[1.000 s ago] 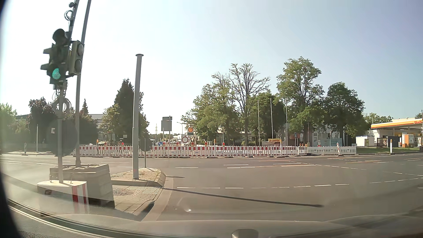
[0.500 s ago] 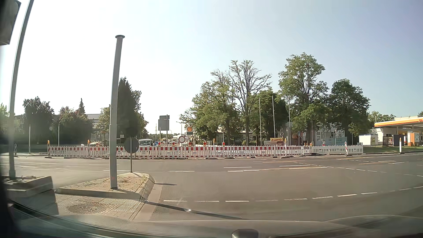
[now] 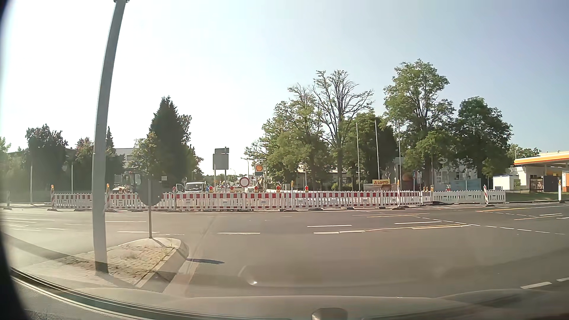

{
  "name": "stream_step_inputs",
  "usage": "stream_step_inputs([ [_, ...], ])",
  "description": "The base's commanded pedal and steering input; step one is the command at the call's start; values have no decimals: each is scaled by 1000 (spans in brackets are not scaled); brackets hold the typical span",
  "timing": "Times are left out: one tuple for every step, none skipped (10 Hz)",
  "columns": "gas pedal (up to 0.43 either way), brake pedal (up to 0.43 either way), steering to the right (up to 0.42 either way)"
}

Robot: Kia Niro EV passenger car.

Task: Follow the waypoints while adhering to traffic rules and regulations

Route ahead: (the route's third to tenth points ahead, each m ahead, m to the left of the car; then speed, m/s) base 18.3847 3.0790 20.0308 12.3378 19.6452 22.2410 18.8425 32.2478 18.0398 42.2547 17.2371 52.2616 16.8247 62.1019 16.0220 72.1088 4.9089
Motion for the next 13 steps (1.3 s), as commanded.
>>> stream_step_inputs([
  [169, 18, -50],
  [138, 18, -58],
  [110, 18, -68],
  [98, 18, -76],
  [87, 18, -82],
  [67, 18, -91],
  [67, 18, -101],
  [59, 18, -111],
  [59, 18, -128],
  [59, 18, -146],
  [59, 18, -171],
  [59, 18, -194],
  [59, 18, -221],
])
